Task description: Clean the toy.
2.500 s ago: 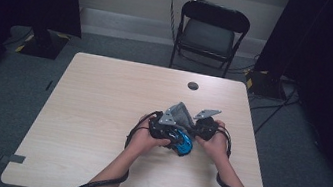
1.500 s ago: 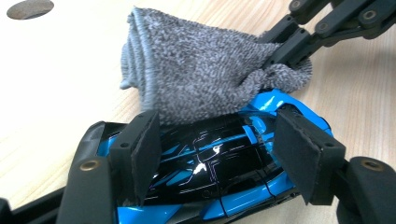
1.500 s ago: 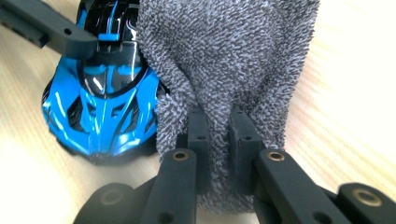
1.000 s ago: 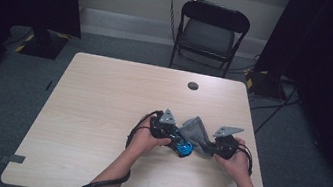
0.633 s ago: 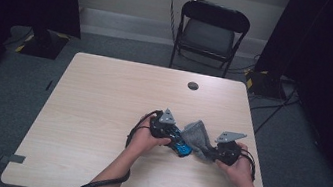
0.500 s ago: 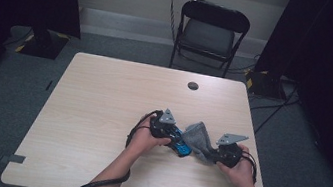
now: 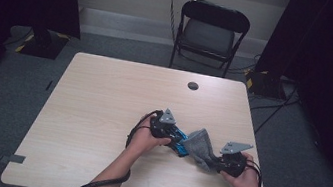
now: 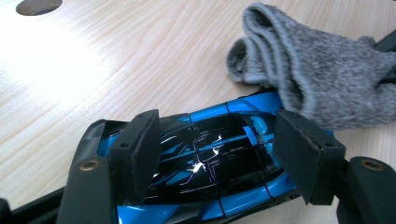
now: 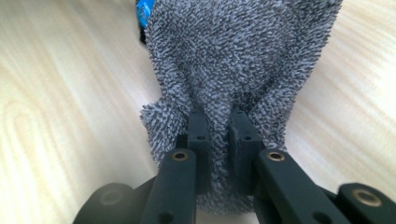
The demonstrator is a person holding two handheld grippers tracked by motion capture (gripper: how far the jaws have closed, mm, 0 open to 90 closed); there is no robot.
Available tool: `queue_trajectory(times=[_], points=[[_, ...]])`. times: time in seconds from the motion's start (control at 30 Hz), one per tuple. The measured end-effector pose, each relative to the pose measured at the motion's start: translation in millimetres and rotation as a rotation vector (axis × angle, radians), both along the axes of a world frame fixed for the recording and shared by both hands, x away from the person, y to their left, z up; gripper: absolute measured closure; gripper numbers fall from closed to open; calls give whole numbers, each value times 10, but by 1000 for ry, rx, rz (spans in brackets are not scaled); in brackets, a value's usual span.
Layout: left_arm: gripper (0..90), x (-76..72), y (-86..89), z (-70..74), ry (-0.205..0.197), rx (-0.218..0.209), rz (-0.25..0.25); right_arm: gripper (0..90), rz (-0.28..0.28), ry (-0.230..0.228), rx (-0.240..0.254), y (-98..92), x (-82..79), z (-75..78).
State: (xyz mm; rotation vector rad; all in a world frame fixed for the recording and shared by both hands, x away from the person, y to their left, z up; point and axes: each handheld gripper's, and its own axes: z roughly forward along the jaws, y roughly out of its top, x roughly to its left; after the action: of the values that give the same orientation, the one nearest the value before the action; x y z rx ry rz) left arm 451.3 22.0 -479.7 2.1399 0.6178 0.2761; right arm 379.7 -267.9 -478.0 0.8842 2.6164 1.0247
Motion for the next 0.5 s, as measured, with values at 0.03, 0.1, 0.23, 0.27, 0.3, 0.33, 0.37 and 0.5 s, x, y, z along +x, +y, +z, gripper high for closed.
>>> queue_trajectory(times=[0.03,0.1,0.23,0.27,0.3,0.33,0.37,0.5], points=[[322,1,0,0,-1,0,0,815,-1,3,2,-10,-20,2],[322,0,1,-1,0,-1,0,815,2,9,4,-31,-51,4],[322,-3,5,-4,-3,-1,1,816,-5,19,22,-85,-128,29],[322,-3,7,-5,-4,-2,0,817,-4,19,27,-98,-144,40],[322,-3,10,-6,-6,-2,-1,817,-4,21,30,-109,-155,49],[322,-5,9,-9,-7,-6,1,817,-6,19,31,-121,-160,55],[322,-6,9,-9,-6,-4,1,817,-15,20,38,-136,-167,64],[322,-9,4,-9,-7,-5,1,817,-46,19,80,-218,-151,114]])
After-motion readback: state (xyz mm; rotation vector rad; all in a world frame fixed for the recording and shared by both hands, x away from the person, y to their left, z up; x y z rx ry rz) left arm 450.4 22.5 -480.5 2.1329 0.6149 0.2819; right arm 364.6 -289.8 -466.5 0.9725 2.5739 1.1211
